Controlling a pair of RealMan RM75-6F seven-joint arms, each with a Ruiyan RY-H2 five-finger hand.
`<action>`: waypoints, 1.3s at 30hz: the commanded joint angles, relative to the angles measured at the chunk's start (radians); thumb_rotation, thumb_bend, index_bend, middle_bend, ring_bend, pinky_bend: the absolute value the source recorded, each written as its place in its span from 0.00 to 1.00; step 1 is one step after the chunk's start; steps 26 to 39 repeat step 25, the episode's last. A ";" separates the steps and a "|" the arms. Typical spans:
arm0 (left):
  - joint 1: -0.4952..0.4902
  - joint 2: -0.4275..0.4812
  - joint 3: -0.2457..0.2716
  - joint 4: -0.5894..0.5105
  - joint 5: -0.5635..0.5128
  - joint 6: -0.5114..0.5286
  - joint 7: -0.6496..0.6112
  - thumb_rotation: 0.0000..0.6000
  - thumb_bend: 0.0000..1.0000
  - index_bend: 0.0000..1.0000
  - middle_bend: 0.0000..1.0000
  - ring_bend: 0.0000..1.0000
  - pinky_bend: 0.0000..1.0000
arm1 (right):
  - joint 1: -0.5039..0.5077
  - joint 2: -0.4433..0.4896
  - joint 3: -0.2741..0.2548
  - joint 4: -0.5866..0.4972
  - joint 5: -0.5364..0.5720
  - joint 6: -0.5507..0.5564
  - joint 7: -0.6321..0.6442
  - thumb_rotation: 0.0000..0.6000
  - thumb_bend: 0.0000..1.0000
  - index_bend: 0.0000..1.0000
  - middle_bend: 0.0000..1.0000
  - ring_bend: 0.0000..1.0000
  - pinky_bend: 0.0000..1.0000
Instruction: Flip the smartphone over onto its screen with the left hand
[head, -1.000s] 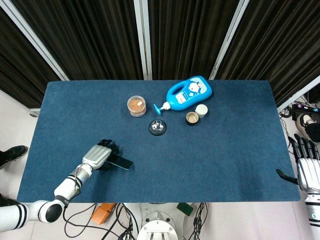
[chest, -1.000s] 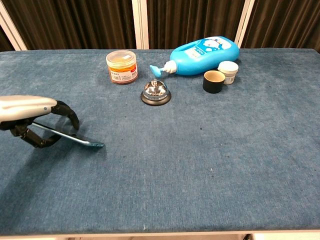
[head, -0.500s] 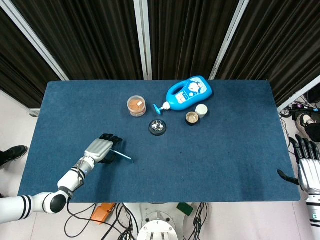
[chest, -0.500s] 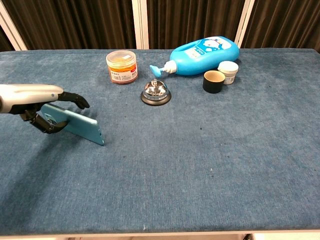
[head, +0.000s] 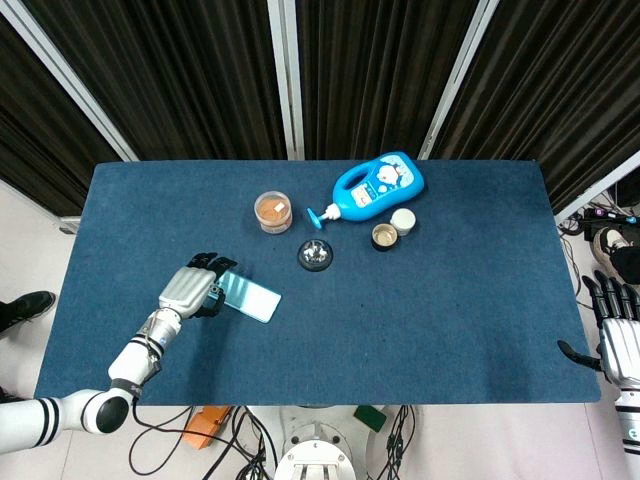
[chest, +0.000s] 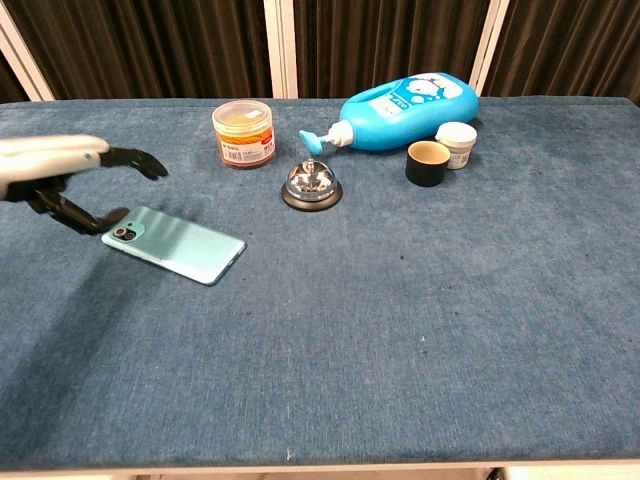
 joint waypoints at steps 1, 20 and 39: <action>0.030 0.018 0.009 -0.004 0.037 0.045 -0.019 1.00 0.53 0.12 0.10 0.00 0.00 | 0.000 0.000 0.000 0.000 0.000 0.000 0.000 1.00 0.25 0.00 0.03 0.00 0.00; 0.392 0.129 0.104 0.012 0.271 0.598 -0.059 1.00 0.13 0.12 0.10 0.01 0.00 | -0.016 0.010 -0.002 -0.025 -0.021 0.035 -0.015 1.00 0.25 0.00 0.03 0.00 0.00; 0.484 0.160 0.147 -0.010 0.321 0.671 -0.113 1.00 0.13 0.12 0.10 0.02 0.00 | -0.007 0.008 -0.002 -0.034 -0.033 0.031 -0.027 1.00 0.25 0.00 0.03 0.00 0.00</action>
